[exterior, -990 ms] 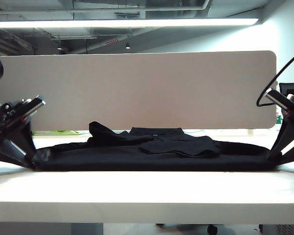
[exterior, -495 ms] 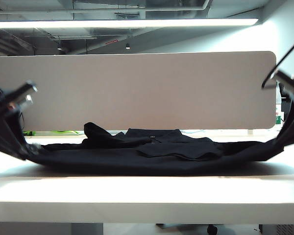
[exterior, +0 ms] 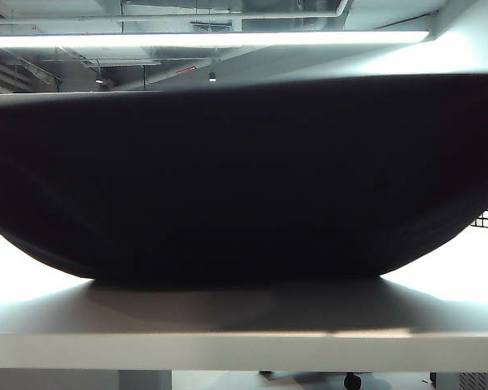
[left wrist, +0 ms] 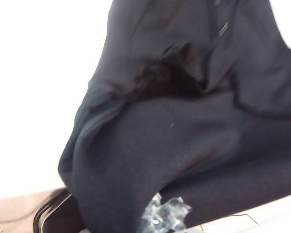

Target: Fold the bottom side of the T-shirt horizontally towards the center, about one-third of the way, then fold the sleeve back towards the center, creating a straight line along the edge of the T-shirt, and finally fold the bottom of the T-shirt up towards the top, creating a neat rectangle.

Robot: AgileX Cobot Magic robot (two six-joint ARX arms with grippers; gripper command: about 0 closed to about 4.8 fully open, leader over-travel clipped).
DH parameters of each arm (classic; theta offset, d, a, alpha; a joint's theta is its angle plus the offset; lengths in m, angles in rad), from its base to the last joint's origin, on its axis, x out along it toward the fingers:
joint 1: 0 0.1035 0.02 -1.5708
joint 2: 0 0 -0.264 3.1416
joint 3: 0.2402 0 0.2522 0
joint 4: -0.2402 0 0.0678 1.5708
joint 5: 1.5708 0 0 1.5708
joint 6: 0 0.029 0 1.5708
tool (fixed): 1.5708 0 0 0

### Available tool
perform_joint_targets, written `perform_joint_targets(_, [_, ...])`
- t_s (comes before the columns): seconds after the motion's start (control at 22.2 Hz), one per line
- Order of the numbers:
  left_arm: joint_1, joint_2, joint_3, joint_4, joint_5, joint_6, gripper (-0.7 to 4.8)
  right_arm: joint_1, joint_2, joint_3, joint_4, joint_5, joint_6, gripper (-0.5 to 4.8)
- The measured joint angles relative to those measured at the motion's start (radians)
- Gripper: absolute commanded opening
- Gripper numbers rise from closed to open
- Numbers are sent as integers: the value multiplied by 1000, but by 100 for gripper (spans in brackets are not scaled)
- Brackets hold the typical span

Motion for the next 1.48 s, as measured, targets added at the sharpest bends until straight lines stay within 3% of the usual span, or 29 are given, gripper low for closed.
perform_joint_targets(0.18, [0,-95,0,-10,-17,-26,-6,0,-72,1,-30,1,10,-9])
perform_joint_targets(0.31, [0,-27,1,172,-23,-51,-6,0,18,3,101,-1,32,-9])
perform_joint_targets(0.54, [0,330,151,487,34,-86,-6,-3,463,175,338,-22,39,-9])
perform_joint_targets(0.67, [0,529,304,577,32,-87,-6,-2,686,311,446,-24,37,-9])
perform_joint_targets(0.85, [1,804,512,594,18,-86,-6,11,944,531,469,-24,34,-9])
perform_joint_targets(1.08, [1,925,544,663,-31,-87,-4,14,1098,647,481,-23,32,-3])
perform_joint_targets(1.12, [1,942,544,687,-32,-87,14,14,1115,657,487,-23,32,38])
perform_joint_targets(1.17, [2,956,544,705,-32,-87,69,14,1133,663,495,-23,32,99])
perform_joint_targets(1.26, [2,980,544,741,-33,-85,243,14,1157,664,514,-24,30,270])
perform_joint_targets(1.3, [2,986,543,760,-37,-75,264,14,1167,664,528,-23,31,312])
perform_joint_targets(1.48, [5,975,547,820,-50,-17,270,-1,1173,665,578,-26,33,324])
